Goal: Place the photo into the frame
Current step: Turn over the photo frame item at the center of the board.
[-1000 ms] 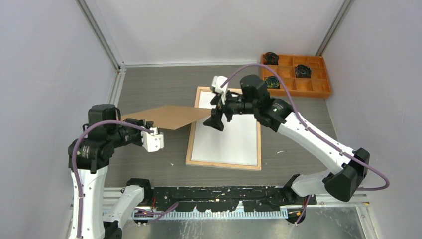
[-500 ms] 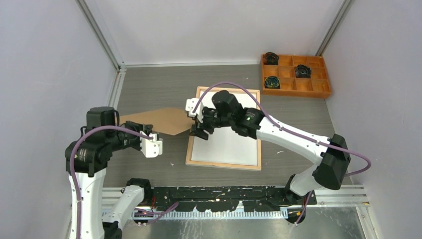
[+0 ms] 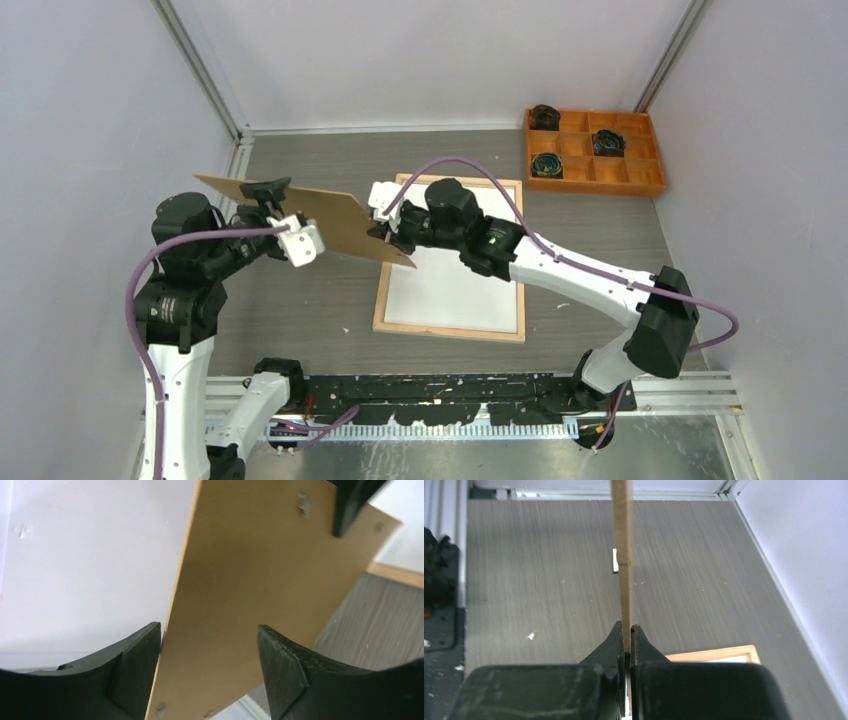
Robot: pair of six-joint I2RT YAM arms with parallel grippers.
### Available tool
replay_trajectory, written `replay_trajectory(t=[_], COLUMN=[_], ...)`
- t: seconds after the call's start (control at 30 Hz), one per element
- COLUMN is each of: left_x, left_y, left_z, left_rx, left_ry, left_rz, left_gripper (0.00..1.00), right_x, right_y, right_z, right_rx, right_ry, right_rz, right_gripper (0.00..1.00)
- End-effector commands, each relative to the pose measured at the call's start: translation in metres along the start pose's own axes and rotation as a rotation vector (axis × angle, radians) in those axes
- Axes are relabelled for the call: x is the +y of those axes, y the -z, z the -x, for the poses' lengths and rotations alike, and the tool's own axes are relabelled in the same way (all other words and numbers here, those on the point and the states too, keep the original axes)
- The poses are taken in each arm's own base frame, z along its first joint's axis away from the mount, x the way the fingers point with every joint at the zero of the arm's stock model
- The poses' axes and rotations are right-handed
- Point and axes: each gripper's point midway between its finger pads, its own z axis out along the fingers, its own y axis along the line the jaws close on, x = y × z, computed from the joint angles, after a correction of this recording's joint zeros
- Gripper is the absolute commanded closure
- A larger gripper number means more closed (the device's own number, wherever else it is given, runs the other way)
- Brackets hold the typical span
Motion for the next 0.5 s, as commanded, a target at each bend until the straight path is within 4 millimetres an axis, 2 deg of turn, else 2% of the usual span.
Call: replay_trajectory(t=[0.0,0.1,0.17,0.23,0.47], left_x=[0.056,0.07,0.078,0.084,0.088], left_y=[0.0,0.002,0.002,0.001,-0.01], left_z=[0.013,0.017,0.016,0.012,-0.022], left_rx=[-0.041,-0.043,-0.037,-0.023,0.092], left_ry=[0.208,0.311,0.362,0.411,0.479], left_rz=[0.204,0.235,0.259,0.292,0.35], left_gripper=[0.27,0.25,0.19,0.18,0.17], right_x=[-0.018,-0.026,-0.033,-0.047,-0.093], right_y=[0.011,0.012,0.014,0.02,0.042], right_z=[0.06,0.066,0.07,0.073,0.081], right_rx=[-0.199,-0.214,-0.237,-0.266,-0.37], right_ry=[-0.157,-0.256,-0.356,-0.472,-0.85], right_rz=[-0.069,-0.08,-0.064,-0.043,0.07], right_gripper=[0.99,0.99,0.99,0.99,0.99])
